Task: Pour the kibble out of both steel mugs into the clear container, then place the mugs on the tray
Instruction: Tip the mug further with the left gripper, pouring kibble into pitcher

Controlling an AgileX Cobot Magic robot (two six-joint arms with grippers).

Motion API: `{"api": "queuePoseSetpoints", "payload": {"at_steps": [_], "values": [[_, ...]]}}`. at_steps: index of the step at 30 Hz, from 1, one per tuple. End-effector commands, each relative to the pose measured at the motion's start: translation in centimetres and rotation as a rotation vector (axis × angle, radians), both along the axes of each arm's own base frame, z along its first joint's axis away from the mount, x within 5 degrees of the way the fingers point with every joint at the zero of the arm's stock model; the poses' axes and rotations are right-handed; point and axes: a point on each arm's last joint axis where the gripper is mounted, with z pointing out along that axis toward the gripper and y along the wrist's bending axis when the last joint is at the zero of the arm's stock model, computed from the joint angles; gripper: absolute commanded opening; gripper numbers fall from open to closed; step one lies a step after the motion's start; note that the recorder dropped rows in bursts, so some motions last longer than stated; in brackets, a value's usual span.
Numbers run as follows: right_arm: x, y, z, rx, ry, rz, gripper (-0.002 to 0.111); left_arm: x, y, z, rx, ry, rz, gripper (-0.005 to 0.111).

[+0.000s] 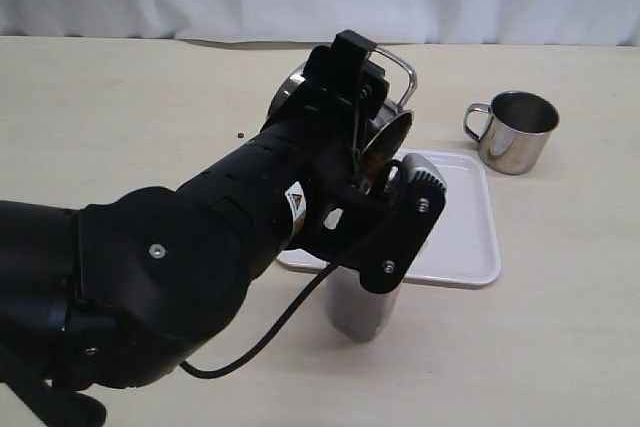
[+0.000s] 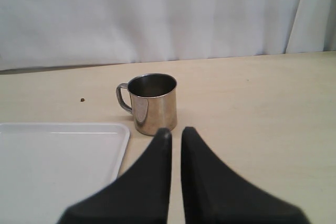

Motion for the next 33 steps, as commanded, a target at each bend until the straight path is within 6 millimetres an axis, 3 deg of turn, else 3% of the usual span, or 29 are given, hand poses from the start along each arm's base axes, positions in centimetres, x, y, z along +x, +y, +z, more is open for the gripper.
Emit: {"api": "queuePoseSetpoints", "payload": {"at_steps": [1, 33], "values": [[-0.02, -0.01, -0.13, -0.009, 0.002, 0.000, 0.005, -0.08, -0.12, 0.56, 0.020, -0.040, -0.010, 0.000], [-0.02, -0.01, -0.13, -0.009, 0.002, 0.000, 0.005, -0.01, -0.66, 1.31, 0.117, -0.099, -0.073, 0.000]]}}
